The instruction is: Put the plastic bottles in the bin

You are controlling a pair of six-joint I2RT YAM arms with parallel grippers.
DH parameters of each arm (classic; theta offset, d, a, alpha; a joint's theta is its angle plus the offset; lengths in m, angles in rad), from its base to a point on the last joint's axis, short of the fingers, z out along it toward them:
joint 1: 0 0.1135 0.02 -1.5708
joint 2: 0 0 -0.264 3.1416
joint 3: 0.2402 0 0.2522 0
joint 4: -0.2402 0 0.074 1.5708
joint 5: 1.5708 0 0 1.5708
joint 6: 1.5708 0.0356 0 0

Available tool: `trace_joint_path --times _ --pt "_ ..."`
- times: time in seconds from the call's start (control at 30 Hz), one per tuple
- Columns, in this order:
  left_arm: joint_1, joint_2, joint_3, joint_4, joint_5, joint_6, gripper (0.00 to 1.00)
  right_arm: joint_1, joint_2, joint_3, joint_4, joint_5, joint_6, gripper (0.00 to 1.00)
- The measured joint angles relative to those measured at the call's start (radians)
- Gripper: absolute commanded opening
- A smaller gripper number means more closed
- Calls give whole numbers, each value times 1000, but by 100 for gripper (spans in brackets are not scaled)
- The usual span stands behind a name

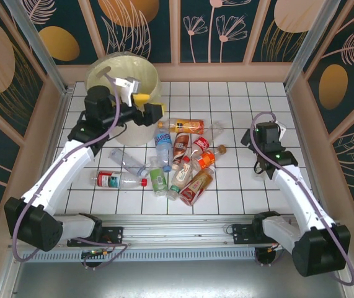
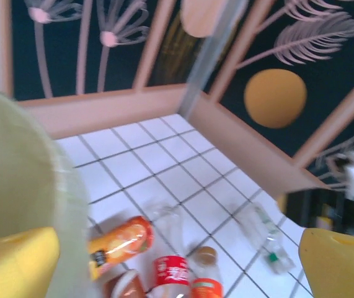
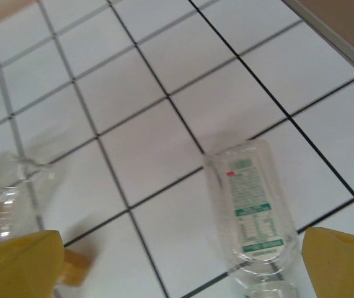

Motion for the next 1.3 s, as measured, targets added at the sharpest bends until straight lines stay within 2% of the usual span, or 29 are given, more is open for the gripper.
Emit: trace_joint_path --times 0.2,0.47,0.8,1.2,1.3 --pt "-107 7 -108 142 52 -74 99 -52 86 -51 10 -1 4 95" --pt "-176 58 -120 232 71 -105 99 -136 173 -104 90 -100 -19 90" --pt "-184 97 -122 249 67 -110 99 -157 275 -145 194 -195 -41 77" --pt "-184 132 -120 231 65 -99 99 -157 345 -145 241 -217 -53 79" --pt "-184 132 -120 220 63 -99 99 -157 367 -143 241 -217 -53 77"
